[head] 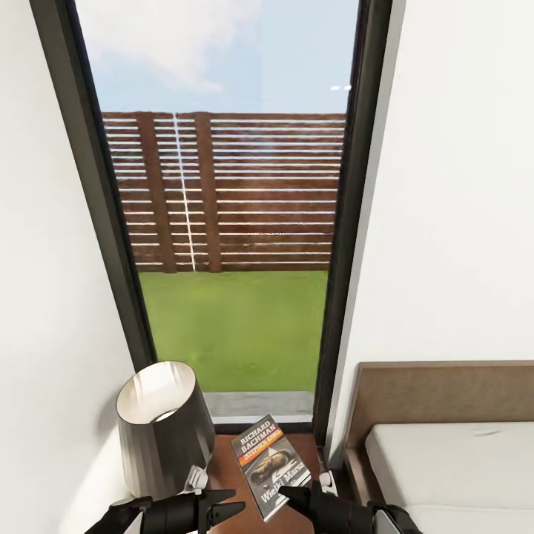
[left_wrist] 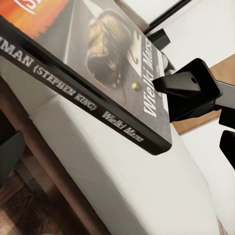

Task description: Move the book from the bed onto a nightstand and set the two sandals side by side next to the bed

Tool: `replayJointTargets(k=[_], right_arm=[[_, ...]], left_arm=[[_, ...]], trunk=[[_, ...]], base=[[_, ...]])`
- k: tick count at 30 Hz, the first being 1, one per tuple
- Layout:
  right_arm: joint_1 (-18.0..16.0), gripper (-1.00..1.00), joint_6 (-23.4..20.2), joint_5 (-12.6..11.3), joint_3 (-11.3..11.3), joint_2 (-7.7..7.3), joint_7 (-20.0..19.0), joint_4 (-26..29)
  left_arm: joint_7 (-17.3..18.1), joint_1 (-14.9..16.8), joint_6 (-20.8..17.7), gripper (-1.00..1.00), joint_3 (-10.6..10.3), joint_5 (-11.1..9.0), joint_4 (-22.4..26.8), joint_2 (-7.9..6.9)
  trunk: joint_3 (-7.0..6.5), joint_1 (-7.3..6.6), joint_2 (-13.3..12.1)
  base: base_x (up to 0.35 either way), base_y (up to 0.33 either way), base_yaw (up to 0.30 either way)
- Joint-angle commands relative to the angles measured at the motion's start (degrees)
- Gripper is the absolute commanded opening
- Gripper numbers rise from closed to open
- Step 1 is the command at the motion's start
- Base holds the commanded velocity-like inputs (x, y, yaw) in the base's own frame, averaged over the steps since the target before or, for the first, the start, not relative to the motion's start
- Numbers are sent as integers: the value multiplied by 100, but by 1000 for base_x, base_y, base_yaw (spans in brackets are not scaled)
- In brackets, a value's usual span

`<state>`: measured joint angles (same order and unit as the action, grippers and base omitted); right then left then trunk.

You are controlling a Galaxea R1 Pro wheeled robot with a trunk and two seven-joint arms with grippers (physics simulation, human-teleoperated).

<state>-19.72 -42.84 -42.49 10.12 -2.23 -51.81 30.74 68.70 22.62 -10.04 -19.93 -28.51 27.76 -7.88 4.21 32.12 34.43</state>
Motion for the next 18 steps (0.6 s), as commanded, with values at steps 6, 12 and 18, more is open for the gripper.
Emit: replayJointTargets(k=[6,12,18], right_arm=[[-5,-100,-26,-48,26,-6,7,2],[-5,-100,-12,-35,26,2,29,-5],[-5,-100,2,-31,26,3,33,-4]], left_arm=[[16,6,-68,100,-38,-58,2,-8],[69,6,-90,100,-22,-49,42,30],[85,13,-181,100,-2,-49,383,156]], trunk=[[119,135,252],[227,266,493],[335,398,734]], base=[[0,0,0],[0,0,0],[0,0,0]])
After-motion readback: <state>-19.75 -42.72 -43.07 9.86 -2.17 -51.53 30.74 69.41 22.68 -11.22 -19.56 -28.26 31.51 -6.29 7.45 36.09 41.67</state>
